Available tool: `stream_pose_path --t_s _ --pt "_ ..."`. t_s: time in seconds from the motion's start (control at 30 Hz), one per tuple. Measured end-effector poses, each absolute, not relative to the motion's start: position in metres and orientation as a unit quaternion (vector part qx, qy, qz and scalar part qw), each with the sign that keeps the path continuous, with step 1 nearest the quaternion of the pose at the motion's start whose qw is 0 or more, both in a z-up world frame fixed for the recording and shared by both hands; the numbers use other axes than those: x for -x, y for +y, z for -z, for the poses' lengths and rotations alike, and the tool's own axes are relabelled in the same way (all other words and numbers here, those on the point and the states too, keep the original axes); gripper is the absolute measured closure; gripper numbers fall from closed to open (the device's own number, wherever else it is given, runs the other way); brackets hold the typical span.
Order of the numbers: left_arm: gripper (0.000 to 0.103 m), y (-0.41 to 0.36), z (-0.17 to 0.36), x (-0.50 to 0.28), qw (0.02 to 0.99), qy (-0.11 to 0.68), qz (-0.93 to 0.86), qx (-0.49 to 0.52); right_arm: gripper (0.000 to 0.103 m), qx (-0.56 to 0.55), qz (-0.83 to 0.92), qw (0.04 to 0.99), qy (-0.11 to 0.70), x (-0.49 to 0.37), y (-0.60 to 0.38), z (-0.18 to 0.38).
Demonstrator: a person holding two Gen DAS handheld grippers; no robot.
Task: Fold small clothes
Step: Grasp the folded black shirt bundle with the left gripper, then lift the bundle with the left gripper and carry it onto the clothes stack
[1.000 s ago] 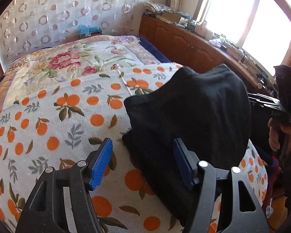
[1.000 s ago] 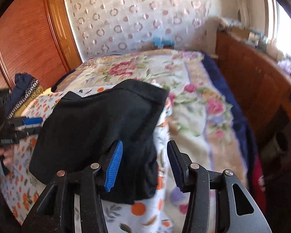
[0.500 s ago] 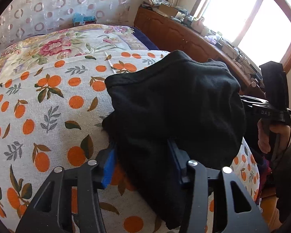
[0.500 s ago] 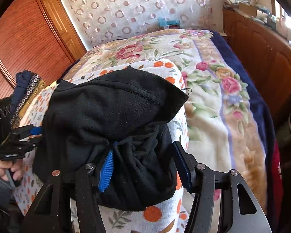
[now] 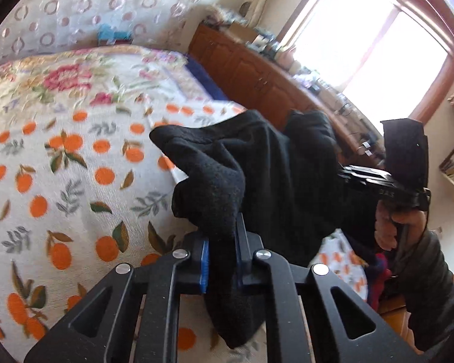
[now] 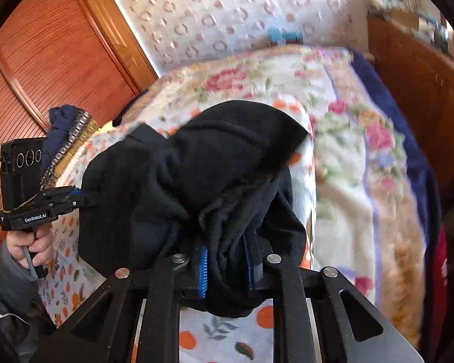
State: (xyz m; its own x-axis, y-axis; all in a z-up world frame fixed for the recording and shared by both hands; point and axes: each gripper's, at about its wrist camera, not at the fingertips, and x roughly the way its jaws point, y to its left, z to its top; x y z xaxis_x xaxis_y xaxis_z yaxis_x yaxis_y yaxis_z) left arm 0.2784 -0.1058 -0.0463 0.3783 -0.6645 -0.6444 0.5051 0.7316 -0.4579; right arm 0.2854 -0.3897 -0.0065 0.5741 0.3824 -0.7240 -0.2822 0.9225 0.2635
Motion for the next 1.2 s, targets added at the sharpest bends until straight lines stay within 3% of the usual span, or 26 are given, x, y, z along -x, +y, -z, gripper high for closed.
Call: stream_pose_path --t_s 0.23,0.53,0.87,1.07,1.2 --pt "0.090 -0.034 -0.020 -0.244 0.866 0.348 0.345 0.102 0.087 -0.001 -0.227 0.912 0.342 -0.282 -0.335 -0.068" --pt "0.090 0.139 -0.074 -0.215 0.933 0.270 0.206 0.123 0.087 0.058 -0.347 0.896 0.271 -0.346 -0.175 -0.134" --pt "0.090 0.264 -0.052 -0.210 0.946 0.268 0.077 0.164 0.087 0.100 -0.434 0.857 0.259 -0.437 0.024 -0.134" --pt "0.090 0.282 -0.004 -0.213 0.933 0.294 0.062 0.197 0.088 0.117 -0.432 0.847 0.285 -0.486 0.077 -0.108" --pt "0.090 0.288 -0.030 -0.207 0.938 0.265 0.086 0.205 0.088 0.126 -0.445 0.846 0.266 -0.481 0.075 -0.139"
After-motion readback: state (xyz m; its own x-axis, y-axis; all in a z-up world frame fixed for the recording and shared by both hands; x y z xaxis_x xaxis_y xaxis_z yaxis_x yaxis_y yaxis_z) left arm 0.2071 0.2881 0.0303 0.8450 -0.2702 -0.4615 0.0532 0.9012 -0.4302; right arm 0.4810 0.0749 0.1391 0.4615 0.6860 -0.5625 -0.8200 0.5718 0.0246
